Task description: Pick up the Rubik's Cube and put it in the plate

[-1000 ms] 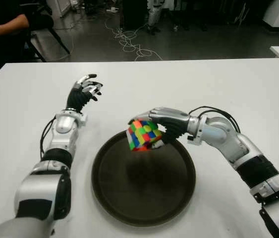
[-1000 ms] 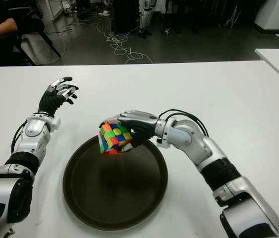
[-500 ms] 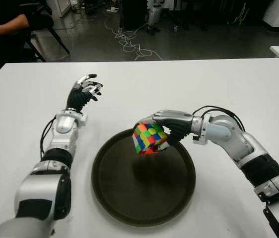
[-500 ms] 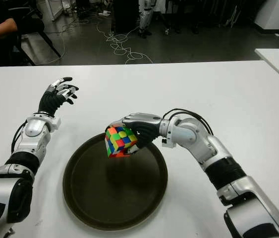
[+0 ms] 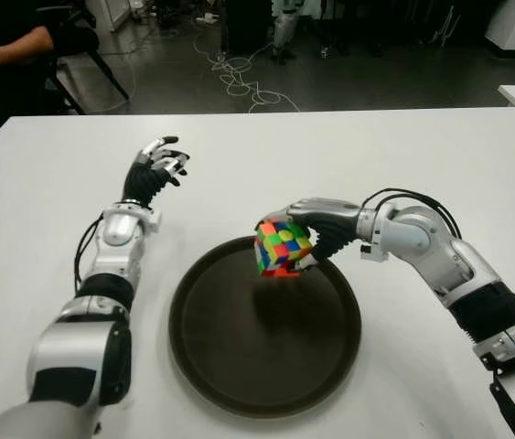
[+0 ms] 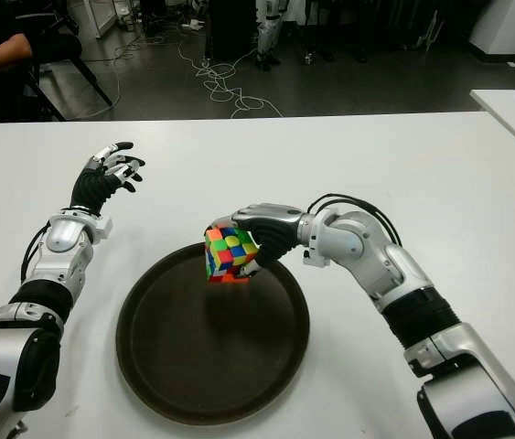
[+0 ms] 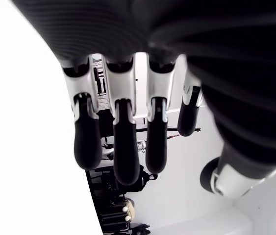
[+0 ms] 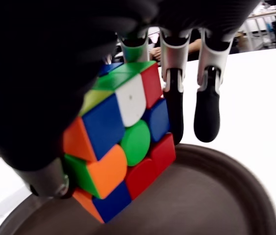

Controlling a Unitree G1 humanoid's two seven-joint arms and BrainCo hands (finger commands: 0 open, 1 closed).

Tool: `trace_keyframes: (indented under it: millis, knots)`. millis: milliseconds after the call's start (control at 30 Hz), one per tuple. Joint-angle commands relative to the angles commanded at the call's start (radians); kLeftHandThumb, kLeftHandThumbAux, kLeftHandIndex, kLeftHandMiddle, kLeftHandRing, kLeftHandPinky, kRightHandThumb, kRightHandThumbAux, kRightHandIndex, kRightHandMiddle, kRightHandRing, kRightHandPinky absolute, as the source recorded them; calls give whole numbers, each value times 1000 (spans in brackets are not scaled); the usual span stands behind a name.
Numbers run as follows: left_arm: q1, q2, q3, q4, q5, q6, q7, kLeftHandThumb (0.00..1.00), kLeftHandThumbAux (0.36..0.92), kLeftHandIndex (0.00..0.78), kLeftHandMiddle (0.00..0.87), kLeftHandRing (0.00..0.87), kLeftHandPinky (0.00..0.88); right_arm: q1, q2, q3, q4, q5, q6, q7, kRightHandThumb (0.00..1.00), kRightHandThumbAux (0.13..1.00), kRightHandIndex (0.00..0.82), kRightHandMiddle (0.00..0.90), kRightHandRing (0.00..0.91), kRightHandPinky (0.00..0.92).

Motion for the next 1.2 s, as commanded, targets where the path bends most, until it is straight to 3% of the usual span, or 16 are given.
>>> trace_keyframes:
  millis: [333,900,1200]
  knots:
    - [-2,1,-2,3,2,-2,-4,310,637,221,406,496,562,-3,3,-4,9,-6,12,-6,233,490,0,639,684,507]
    - [0,-2,2,3,-3,-6,-6,312,630,213,399,482,551,-16,-4,-6,43,-46,1,-52,186,484,0,605,657,444]
    - [2,-6,6,4,-7,-9,-1,328,646,221,401,479,543,-36,-1,-5,88,-53,-16,-77,187,514,0,605,666,542]
